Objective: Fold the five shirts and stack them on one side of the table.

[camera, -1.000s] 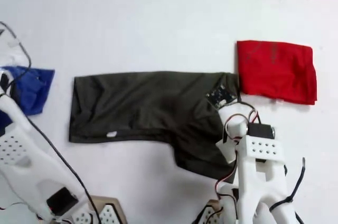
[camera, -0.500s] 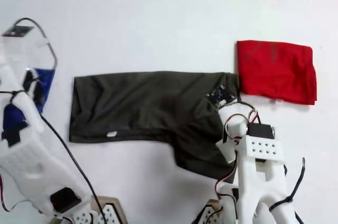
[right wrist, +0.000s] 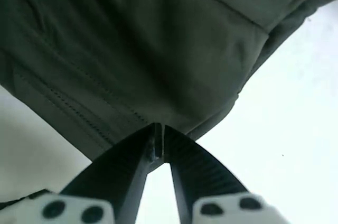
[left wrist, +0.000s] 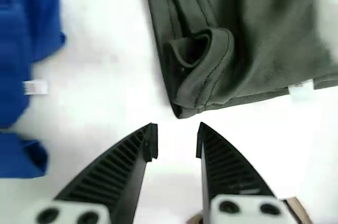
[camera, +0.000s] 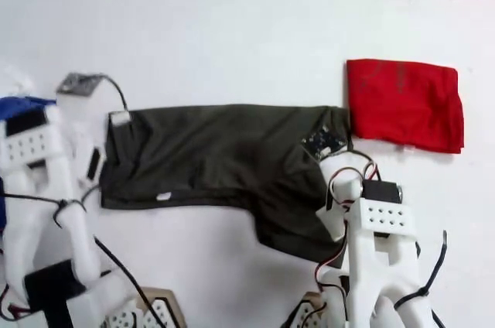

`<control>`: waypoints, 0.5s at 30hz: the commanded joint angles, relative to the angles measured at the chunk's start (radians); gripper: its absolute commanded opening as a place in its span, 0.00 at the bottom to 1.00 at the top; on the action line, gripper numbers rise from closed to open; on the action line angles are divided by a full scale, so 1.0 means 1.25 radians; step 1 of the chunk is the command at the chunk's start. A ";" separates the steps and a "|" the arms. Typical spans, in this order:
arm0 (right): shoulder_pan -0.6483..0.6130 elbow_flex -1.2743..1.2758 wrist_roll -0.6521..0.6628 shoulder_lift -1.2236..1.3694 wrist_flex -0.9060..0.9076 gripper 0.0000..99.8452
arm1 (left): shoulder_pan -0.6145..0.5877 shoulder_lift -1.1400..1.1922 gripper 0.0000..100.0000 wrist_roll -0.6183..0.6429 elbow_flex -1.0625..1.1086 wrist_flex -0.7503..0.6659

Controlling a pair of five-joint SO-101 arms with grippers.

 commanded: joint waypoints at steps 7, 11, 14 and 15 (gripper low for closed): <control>0.001 -0.007 -0.009 -0.030 0.033 0.02 | 0.036 -0.043 0.15 0.053 0.137 -0.161; -0.002 -0.007 -0.009 -0.030 0.033 0.02 | 0.099 -0.043 0.15 0.110 0.138 -0.162; -0.003 -0.007 -0.009 -0.030 0.033 0.02 | 0.140 -0.043 0.14 0.144 0.139 -0.162; -0.003 -0.007 -0.009 -0.030 0.033 0.02 | 0.146 -0.043 0.14 0.152 0.139 -0.167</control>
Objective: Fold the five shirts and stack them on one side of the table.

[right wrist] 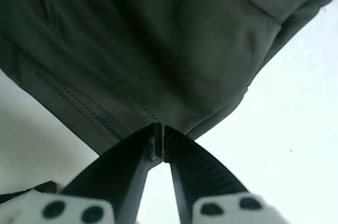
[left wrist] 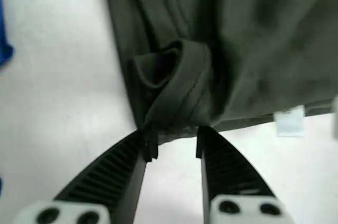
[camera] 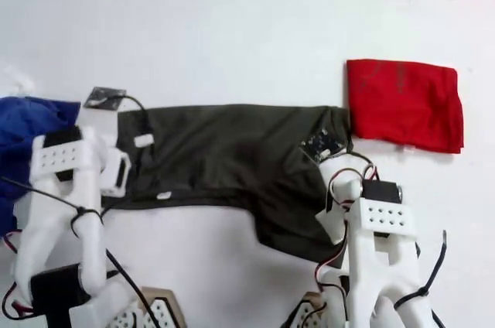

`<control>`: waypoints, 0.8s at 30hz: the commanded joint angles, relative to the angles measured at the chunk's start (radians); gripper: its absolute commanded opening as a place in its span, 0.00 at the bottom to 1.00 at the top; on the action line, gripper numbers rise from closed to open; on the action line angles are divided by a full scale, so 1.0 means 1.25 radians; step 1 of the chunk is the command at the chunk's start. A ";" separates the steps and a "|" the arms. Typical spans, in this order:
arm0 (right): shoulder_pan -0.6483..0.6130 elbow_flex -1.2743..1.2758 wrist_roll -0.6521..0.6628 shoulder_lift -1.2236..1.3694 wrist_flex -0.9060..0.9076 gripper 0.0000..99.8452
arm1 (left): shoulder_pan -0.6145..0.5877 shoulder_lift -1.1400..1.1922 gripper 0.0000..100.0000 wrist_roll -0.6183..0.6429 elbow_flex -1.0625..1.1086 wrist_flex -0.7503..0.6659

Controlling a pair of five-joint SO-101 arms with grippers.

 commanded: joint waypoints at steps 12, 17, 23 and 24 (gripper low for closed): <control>-0.003 -0.007 -0.010 -0.030 0.009 0.02 | 0.027 -0.026 0.14 0.025 0.077 -0.083; -0.003 -0.007 -0.010 -0.030 0.008 0.02 | 0.027 -0.026 0.04 0.025 0.087 -0.077; -0.003 -0.007 -0.010 -0.030 0.006 0.02 | 0.026 -0.033 0.03 0.022 0.080 -0.038; -0.003 -0.007 -0.010 -0.030 0.004 0.02 | 0.026 -0.033 0.03 0.020 0.077 -0.022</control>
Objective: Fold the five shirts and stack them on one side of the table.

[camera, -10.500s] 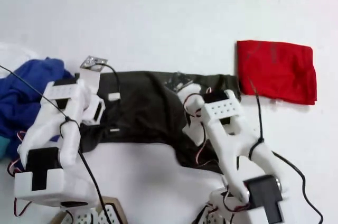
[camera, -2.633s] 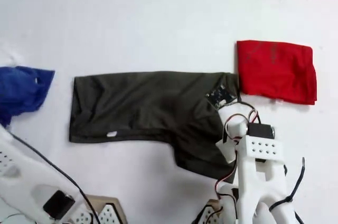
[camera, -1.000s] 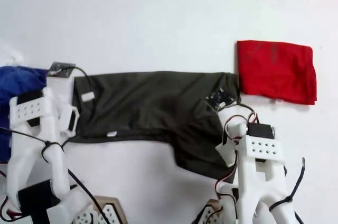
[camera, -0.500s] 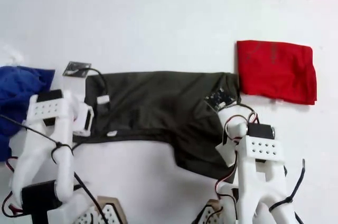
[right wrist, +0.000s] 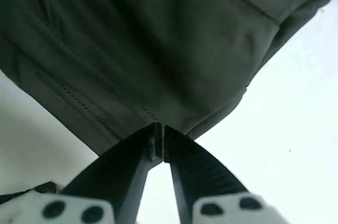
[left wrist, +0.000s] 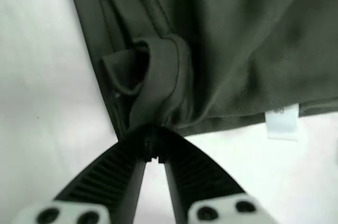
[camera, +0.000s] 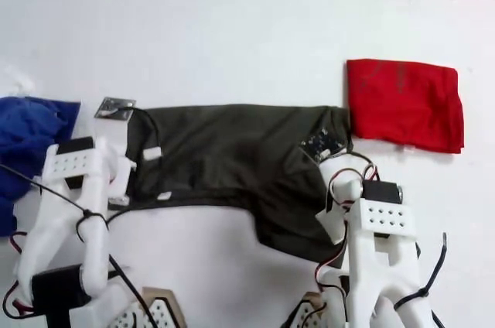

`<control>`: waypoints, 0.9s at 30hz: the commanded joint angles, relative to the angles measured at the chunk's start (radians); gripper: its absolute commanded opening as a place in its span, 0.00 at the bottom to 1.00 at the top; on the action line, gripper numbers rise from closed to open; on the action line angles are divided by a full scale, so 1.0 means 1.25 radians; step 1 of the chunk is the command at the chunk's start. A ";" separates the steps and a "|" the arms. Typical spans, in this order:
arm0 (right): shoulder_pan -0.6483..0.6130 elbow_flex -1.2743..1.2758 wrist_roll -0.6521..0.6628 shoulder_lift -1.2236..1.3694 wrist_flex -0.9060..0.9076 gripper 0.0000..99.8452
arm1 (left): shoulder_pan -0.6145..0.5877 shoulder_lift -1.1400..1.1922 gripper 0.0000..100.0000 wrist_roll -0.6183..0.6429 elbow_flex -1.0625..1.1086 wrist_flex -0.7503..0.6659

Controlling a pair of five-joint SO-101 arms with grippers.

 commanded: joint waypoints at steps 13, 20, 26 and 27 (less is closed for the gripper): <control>-0.003 -0.029 -0.010 -0.025 0.008 0.02 | 0.011 -0.028 0.03 -0.119 -0.091 0.203; -0.003 -0.041 -0.010 -0.024 0.009 0.02 | -0.032 -0.022 0.12 -0.079 -0.154 0.099; -0.003 -0.041 -0.010 -0.025 0.009 0.02 | -0.032 -0.021 0.12 -0.095 -0.099 0.049; -0.003 -0.041 -0.010 -0.025 0.009 0.02 | -0.032 -0.021 0.12 -0.096 -0.088 0.036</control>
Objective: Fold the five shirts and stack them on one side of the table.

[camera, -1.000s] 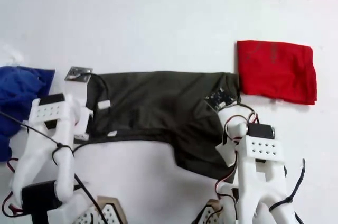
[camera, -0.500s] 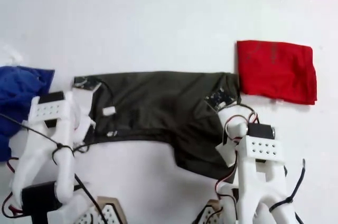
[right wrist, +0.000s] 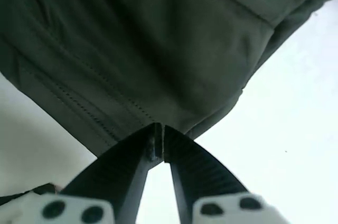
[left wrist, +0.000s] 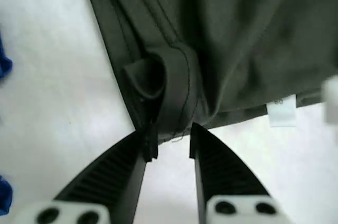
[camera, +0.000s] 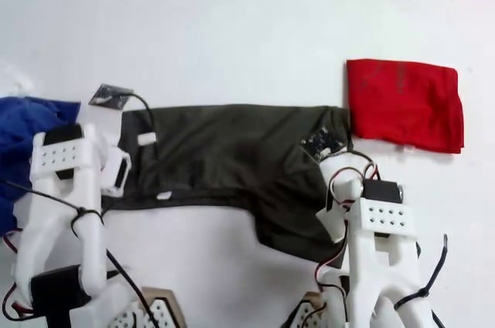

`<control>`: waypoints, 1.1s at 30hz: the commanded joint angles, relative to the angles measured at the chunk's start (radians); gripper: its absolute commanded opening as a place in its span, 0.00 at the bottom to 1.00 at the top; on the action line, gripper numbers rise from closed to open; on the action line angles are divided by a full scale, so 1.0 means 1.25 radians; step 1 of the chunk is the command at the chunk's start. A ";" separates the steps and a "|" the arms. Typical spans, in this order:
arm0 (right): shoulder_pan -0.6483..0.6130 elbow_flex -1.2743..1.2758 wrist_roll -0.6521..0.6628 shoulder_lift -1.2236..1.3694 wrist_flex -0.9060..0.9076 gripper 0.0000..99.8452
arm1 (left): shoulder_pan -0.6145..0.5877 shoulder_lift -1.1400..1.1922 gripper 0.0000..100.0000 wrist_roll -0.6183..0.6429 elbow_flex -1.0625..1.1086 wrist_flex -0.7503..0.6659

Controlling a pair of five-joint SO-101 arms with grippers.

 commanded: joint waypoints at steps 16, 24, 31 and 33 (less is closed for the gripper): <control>-0.003 -0.034 -0.010 -0.025 0.015 0.02 | -0.009 -0.020 0.03 -0.007 0.106 -0.157; -0.003 -0.034 -0.010 -0.025 0.017 0.02 | -0.005 -0.027 0.03 -0.002 0.120 -0.066; -0.003 -0.034 -0.010 -0.025 0.015 0.02 | -0.005 -0.027 0.03 -0.005 -0.012 0.158; -0.003 -0.034 -0.010 -0.025 0.015 0.02 | -0.005 -0.027 0.03 -0.006 -0.031 0.198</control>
